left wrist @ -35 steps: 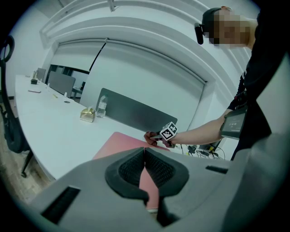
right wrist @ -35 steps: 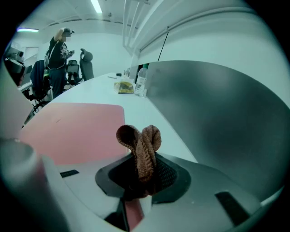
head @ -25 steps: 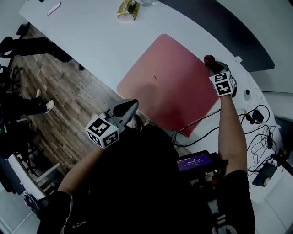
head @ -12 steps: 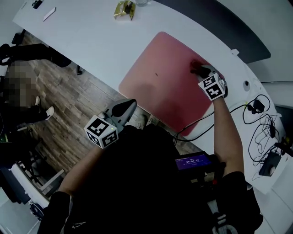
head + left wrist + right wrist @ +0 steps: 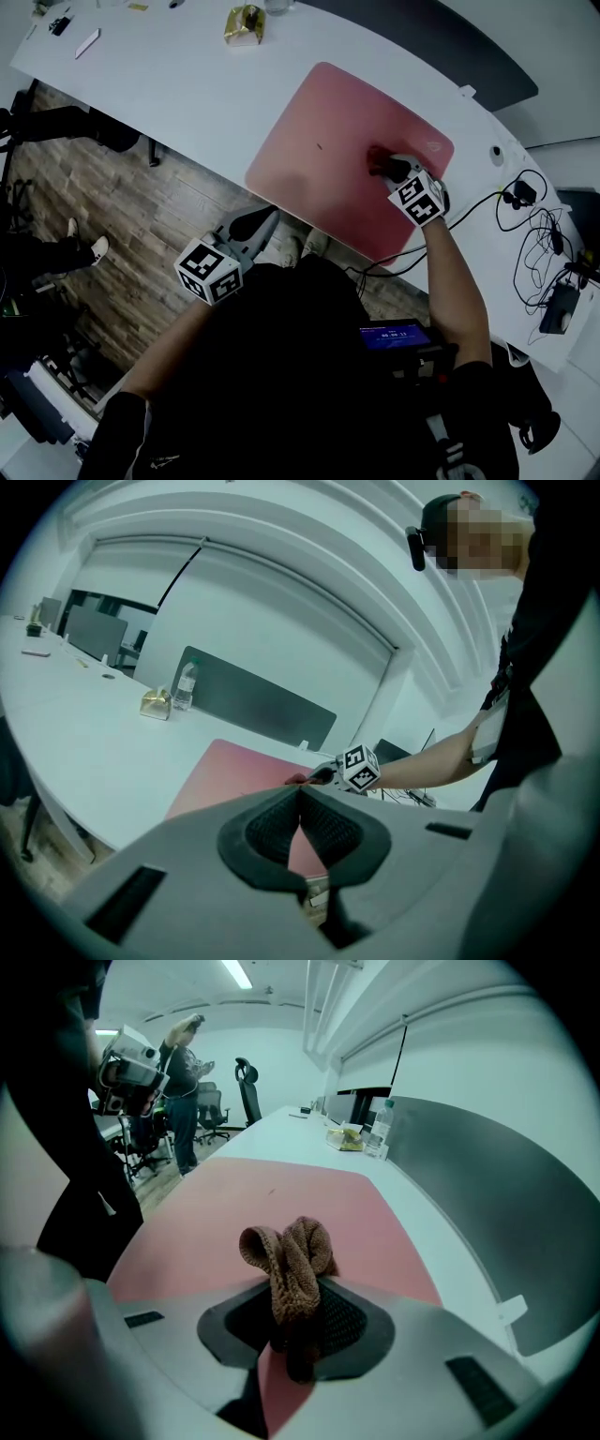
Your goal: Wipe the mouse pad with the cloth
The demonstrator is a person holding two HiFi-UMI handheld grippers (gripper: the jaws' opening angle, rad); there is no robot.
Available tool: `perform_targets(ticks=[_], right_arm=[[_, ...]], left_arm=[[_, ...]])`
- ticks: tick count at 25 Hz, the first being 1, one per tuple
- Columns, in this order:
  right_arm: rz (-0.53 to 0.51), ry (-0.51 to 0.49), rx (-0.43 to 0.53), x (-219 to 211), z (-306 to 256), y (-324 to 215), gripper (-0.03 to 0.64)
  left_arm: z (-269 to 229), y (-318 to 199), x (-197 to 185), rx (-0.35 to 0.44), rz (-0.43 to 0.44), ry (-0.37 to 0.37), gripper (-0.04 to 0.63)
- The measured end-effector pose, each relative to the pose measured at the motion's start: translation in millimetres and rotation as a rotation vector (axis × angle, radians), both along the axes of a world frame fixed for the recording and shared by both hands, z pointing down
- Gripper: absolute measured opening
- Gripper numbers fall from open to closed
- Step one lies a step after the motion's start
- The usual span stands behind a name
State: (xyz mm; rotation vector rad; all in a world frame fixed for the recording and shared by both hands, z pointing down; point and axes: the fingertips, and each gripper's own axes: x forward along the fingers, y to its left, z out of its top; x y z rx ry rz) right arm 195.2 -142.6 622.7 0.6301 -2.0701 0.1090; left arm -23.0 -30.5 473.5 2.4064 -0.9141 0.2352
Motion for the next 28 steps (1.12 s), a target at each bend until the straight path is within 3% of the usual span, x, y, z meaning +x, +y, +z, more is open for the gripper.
perform_targets(ticks=[28], right_arm=[[0.028, -0.052, -0.072, -55.3, 2.4, 161.8, 0.112]], left_arm=[[-10.6, 39.4, 7.2, 0.042, 0.141, 0.065, 0.009]])
